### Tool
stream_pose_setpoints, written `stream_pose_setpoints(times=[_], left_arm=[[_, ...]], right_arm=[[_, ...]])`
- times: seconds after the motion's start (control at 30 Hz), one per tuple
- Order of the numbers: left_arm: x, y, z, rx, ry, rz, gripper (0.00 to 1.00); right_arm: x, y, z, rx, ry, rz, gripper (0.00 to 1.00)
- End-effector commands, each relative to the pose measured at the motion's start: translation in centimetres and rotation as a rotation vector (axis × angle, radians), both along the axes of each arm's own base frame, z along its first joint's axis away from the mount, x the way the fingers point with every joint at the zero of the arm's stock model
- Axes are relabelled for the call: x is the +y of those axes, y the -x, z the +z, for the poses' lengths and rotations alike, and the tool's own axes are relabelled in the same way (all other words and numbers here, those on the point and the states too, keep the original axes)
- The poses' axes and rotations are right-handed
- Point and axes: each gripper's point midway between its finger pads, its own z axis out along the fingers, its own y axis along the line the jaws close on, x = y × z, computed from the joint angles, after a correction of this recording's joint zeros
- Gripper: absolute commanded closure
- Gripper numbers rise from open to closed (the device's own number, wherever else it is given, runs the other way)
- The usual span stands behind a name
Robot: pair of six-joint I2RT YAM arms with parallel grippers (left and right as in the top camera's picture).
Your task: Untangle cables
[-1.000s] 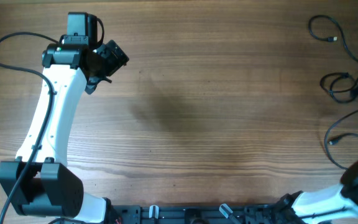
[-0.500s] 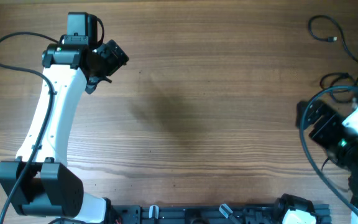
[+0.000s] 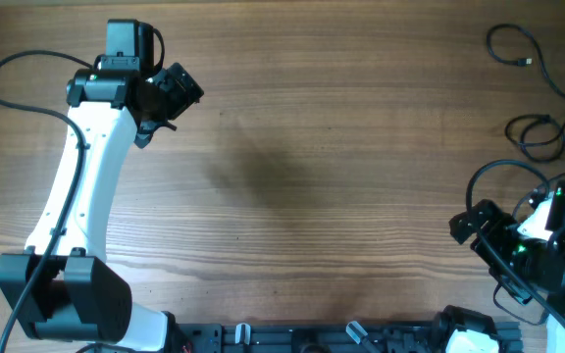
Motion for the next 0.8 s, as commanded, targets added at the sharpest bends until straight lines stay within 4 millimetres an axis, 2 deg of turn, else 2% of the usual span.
stream_pose_setpoints(times=[0.0,0.13,0.43,0.63,0.7,0.77], left_arm=[[0.5,0.0,-0.4,0.010,-0.008,0.024,0.00],[0.5,0.0,-0.4,0.010,-0.008,0.024,0.00],[0.5,0.0,-0.4,0.010,-0.008,0.024,0.00],[0.5,0.0,-0.4,0.010,-0.008,0.024,0.00],[0.5,0.0,-0.4,0.010,-0.008,0.024,0.00],[0.5,0.0,-0.4,0.010,-0.008,0.024,0.00]], right_arm=[[-0.5,-0.1,-0.2,0.001,0.046,0.034,0.00],[-0.7,-1.3,0.2,-0.056,0.069,0.071,0.00],[-0.5,-2.2,0.7,-0.101,0.066,0.101,0.00],[-0.5,-3.5,1.3,-0.171,0.100,0.178,0.00],[-0.5,-3.5,1.3,-0.171,0.098,0.179,0.00],[0.3,-4.3,0.5,-0.205,0.070,0.235,0.00]])
